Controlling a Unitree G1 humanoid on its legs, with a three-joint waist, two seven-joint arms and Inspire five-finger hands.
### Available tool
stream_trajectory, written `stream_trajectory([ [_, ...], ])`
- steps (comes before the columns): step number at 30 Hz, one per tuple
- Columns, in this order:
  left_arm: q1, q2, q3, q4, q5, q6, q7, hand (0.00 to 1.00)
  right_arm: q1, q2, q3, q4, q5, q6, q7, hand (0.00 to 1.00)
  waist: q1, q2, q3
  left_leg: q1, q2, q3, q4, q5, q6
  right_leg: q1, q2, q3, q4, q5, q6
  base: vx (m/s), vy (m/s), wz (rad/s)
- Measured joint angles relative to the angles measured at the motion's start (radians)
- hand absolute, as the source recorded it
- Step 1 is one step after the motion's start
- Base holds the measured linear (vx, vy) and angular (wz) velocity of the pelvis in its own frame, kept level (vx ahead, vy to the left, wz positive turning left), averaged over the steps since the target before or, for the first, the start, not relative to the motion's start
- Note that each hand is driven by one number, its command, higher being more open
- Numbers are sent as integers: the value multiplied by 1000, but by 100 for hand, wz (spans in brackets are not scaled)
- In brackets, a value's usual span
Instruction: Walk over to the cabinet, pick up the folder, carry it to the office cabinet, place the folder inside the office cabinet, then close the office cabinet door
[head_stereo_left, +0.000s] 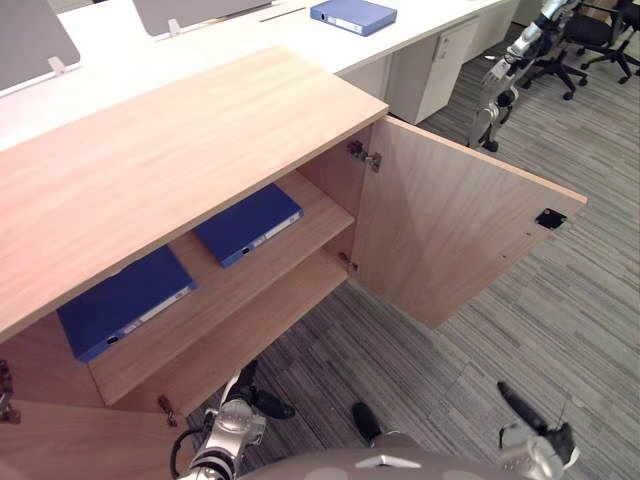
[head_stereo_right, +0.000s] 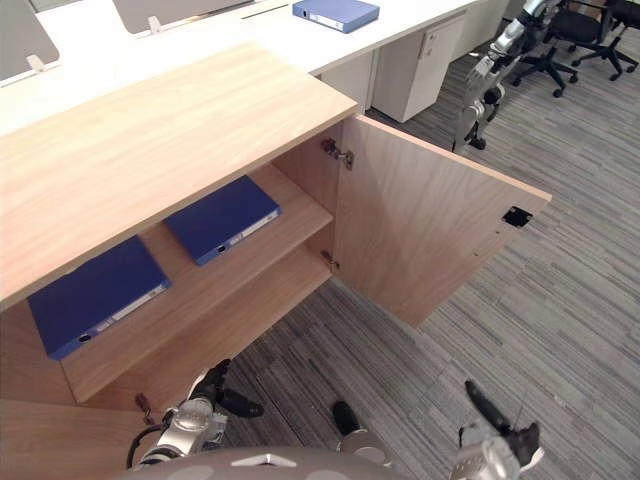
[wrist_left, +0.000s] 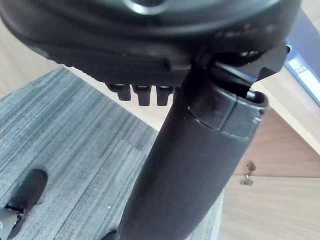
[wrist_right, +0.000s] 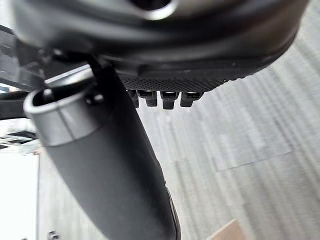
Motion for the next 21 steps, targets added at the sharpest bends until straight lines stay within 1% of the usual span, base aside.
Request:
stream_trajectory([
  [2,1,-6,1,-1,22,-18,0,100,-61,-48,2,-18,-4,-3,-5,100,0,8,9,-13,3,0,10,-4,0,-12,-1,1,2,2,3,23,-31,-1],
  [3,1,-6,1,-4,27,-19,0,100,-77,-56,2,-25,-5,-4,-6,100,1,9,13,-16,4,0,13,-4,-1,-14,-1,1,2,3,4,17,-34,0],
  [5,16,-5,1,-15,30,-21,-4,100,-121,-97,45,-51,-7,-5,-5,100,0,10,39,-18,8,0,19,-8,-7,-15,1,2,1,4,7,5,-39,-1],
  [6,21,-5,1,-15,31,-21,-6,100,-128,-108,56,-59,-11,-5,-4,100,1,12,41,-20,9,0,19,-8,-8,-17,1,2,0,5,8,7,-37,-1],
  [10,47,-1,-1,-15,60,-21,-9,100,-175,-202,147,-76,-72,-5,18,100,2,13,46,-32,12,2,20,-4,-4,-30,5,3,-2,5,9,38,-32,-2],
  [15,52,25,-9,-14,70,-26,-10,100,-232,-329,297,-78,-148,-6,50,100,4,14,51,-43,20,-1,20,-4,-4,-40,12,-3,-3,8,10,53,-31,-1],
  [18,44,31,-23,-14,71,-29,-10,100,-262,-381,354,-78,-162,-6,68,100,5,20,53,-62,20,-6,21,-3,-3,-51,11,-9,-1,10,11,48,-36,5],
  [21,47,31,-47,-14,71,-39,-10,100,-275,-408,386,-78,-162,-6,82,100,5,26,51,-71,19,-26,21,-3,-3,-60,11,-21,6,10,10,28,-31,7],
])
